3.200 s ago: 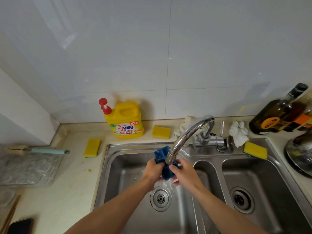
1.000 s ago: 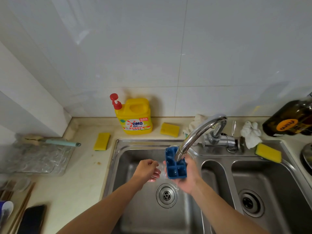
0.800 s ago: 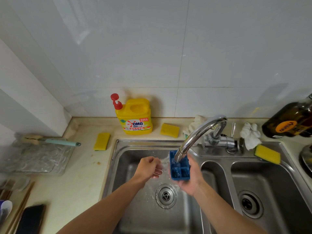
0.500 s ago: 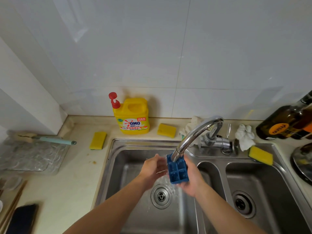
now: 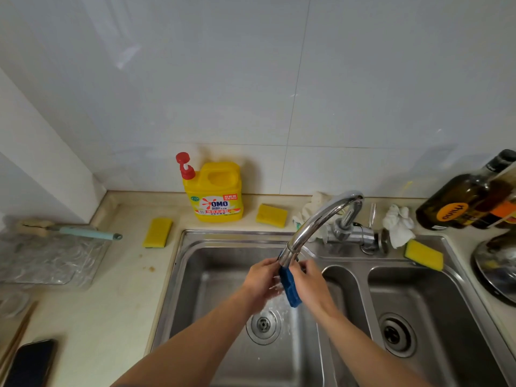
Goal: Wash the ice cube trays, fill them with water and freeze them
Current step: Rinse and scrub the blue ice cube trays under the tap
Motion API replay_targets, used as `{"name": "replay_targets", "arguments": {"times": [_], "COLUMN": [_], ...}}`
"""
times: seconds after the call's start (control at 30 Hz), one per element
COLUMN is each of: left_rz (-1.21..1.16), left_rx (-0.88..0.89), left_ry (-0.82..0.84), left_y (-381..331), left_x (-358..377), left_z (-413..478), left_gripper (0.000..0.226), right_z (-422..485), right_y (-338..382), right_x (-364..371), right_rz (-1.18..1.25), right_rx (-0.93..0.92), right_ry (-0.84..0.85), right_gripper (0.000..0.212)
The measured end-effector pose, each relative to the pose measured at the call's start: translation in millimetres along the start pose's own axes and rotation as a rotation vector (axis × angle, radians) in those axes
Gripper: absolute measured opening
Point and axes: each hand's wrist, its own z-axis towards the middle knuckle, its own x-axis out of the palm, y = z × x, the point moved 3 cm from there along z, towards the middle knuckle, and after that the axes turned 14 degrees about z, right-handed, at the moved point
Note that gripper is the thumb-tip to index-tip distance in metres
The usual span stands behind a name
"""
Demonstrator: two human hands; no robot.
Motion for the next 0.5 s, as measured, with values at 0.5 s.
{"name": "replay_targets", "arguments": {"times": [0.5], "left_rz": [-0.206], "left_rx": [-0.067], "left_ry": [-0.018], "left_y": [9], "left_x": [0], "left_z": [8], "left_gripper": [0.028], "right_z": [-9], "right_y": [12], "right_x": [-8], "right_rz": [-0.092], "right_rx": [-0.132], "right_ry": [0.185], "right_gripper": [0.037]}}
